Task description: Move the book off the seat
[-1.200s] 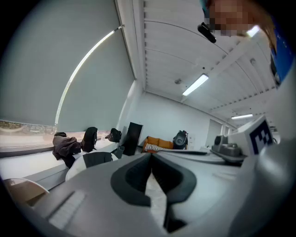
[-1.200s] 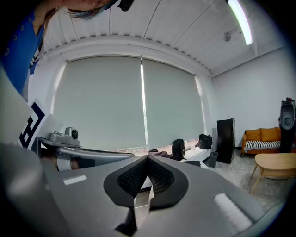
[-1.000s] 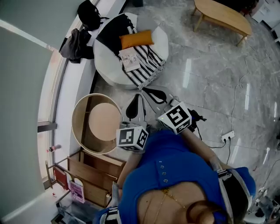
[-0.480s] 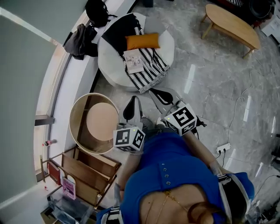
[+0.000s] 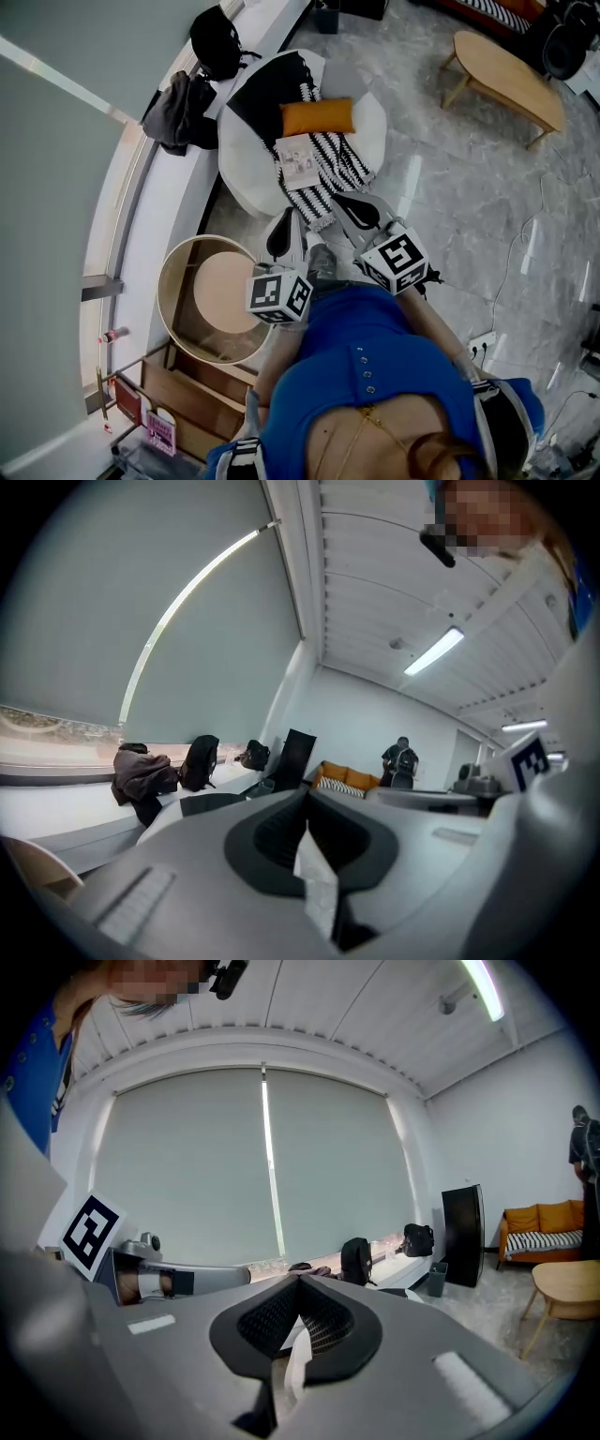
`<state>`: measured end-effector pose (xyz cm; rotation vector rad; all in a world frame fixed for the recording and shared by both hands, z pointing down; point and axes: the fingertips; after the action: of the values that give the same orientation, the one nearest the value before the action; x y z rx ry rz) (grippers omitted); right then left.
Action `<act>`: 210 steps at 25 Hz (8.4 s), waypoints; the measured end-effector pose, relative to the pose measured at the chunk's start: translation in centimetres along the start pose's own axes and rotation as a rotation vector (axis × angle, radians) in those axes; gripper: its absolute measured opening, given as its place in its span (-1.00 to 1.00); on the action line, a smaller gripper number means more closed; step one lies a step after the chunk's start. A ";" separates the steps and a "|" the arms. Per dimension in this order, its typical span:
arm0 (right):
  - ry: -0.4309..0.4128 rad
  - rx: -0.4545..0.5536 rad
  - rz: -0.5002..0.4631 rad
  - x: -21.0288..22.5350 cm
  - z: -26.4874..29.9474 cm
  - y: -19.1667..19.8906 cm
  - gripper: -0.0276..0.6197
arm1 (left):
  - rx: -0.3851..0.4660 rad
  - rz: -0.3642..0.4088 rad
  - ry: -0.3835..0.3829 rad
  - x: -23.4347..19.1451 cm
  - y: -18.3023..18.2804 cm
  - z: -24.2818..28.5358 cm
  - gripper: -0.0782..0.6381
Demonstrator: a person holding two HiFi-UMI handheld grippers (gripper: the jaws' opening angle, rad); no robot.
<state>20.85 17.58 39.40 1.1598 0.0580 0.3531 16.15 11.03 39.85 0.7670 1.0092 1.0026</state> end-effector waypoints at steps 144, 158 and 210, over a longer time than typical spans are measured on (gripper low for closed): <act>-0.081 -0.507 0.191 20.4 19.8 -0.3 -0.22 | -0.412 -0.157 -0.079 -11.6 -2.0 23.1 -0.07; -0.136 -0.469 0.137 19.8 16.4 -1.4 -0.23 | -0.367 -0.160 -0.133 -8.3 -2.7 20.5 -0.09; -0.377 -0.531 -0.008 15.4 18.1 -1.4 -0.23 | -0.242 -0.324 -0.385 -9.3 -0.9 15.3 -0.09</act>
<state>39.78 5.72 47.59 0.6818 -0.3429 0.1234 28.86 1.05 47.46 0.5459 0.6372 0.6481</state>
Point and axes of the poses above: the fingertips, and each gripper's own axes: z forward along the fingers, x to its right, y out of its underside, and after that the axes turned 11 degrees about -x, right-handed
